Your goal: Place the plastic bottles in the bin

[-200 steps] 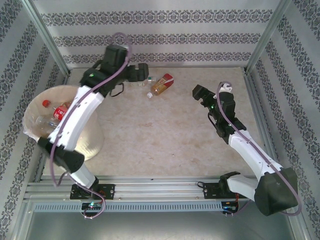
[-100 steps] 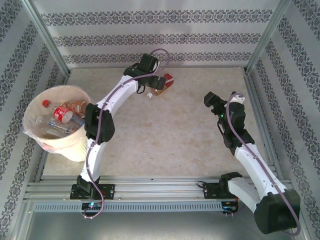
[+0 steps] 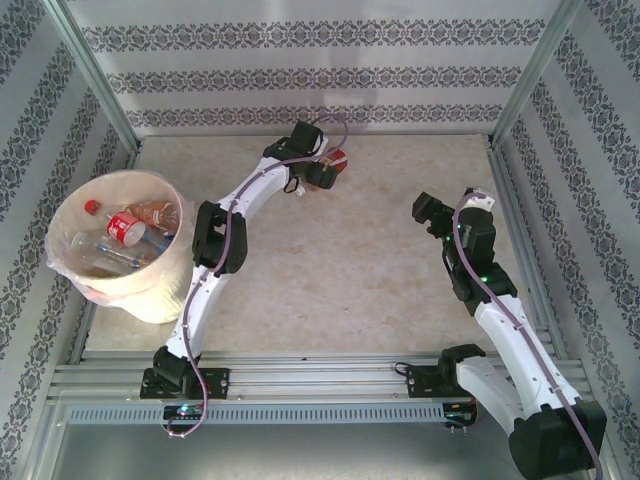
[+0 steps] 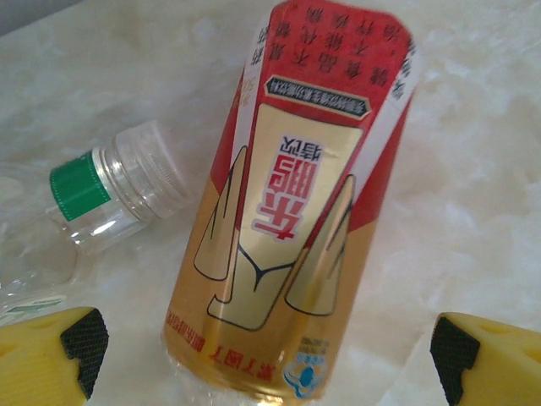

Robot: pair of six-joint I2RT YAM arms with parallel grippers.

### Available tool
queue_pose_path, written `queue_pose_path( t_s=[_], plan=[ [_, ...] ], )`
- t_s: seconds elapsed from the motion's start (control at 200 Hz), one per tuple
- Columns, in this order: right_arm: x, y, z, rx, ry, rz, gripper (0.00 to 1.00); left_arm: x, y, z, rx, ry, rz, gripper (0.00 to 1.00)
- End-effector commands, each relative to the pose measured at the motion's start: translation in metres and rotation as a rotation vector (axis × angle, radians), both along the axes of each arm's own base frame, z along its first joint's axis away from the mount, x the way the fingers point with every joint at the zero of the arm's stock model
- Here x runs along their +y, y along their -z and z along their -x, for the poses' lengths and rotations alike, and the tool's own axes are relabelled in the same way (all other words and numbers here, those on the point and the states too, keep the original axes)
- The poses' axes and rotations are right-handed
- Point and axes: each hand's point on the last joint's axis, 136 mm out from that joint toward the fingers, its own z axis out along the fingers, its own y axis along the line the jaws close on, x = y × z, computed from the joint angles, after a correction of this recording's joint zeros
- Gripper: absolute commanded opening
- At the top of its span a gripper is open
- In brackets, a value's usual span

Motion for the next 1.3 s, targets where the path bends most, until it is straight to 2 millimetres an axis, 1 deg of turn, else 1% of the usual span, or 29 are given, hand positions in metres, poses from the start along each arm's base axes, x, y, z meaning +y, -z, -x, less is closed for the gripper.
queue_pose_path(
  t_s=[0.0,0.13,0.195,0.27,0.35,0.425,0.46,0.5,0.57,0.655,0.74,0.789,0.869,0.939,1.014,1.119,1.294],
  plan=[
    [-0.001,-0.018,0.002,-0.01,-0.024,0.04,0.98,-0.003,-0.002,-0.015,-0.042,0.027,0.022,0.98],
    [-0.002,-0.023,0.003,-0.022,-0.02,0.038,0.98,-0.008,0.015,-0.017,-0.023,0.044,0.031,0.9],
    [-0.003,-0.024,0.004,-0.027,-0.011,0.043,0.98,-0.006,0.023,-0.02,-0.023,0.029,0.023,0.87],
    [-0.005,-0.024,0.005,-0.027,-0.004,0.044,0.98,-0.004,0.03,-0.023,-0.02,0.012,0.015,0.8],
    [-0.006,-0.024,0.007,-0.026,0.002,0.046,0.98,-0.004,0.029,-0.021,-0.008,0.0,0.022,0.7],
    [-0.007,-0.023,0.007,-0.024,0.009,0.039,0.98,-0.003,0.019,-0.017,-0.009,-0.009,0.027,0.66],
    [-0.004,-0.024,0.006,-0.032,-0.005,0.039,0.98,-0.002,0.015,-0.016,-0.014,-0.019,0.023,0.65],
    [0.0,-0.025,0.004,-0.04,-0.026,0.033,0.98,0.001,0.007,-0.014,-0.024,-0.03,0.02,0.64],
    [0.012,-0.028,0.001,-0.045,-0.096,0.028,0.98,0.004,-0.007,-0.008,-0.035,-0.049,0.025,0.61],
    [0.026,-0.03,-0.004,-0.037,-0.161,0.02,0.98,0.004,-0.032,0.005,-0.059,-0.056,0.045,0.6],
    [0.039,-0.03,-0.009,-0.028,-0.2,0.017,0.98,0.005,-0.054,0.024,-0.083,-0.066,0.052,0.59],
    [0.047,-0.03,-0.013,-0.023,-0.224,0.014,0.98,0.005,-0.069,0.036,-0.1,-0.076,0.064,0.57],
    [0.061,-0.029,-0.02,-0.019,-0.257,0.003,0.98,0.01,-0.092,0.055,-0.108,-0.107,0.11,0.56],
    [0.073,-0.031,-0.027,-0.025,-0.281,-0.01,0.98,0.016,-0.108,0.072,-0.111,-0.135,0.153,0.54],
    [0.086,-0.031,-0.034,-0.027,-0.305,-0.023,0.98,0.027,-0.129,0.091,-0.125,-0.172,0.187,0.54],
    [0.102,-0.032,-0.045,-0.026,-0.342,-0.03,0.98,0.051,-0.154,0.114,-0.143,-0.253,0.195,0.54],
    [0.122,-0.033,-0.063,-0.013,-0.38,-0.03,0.98,0.087,-0.209,0.156,-0.196,-0.328,0.196,0.54]
  ],
)
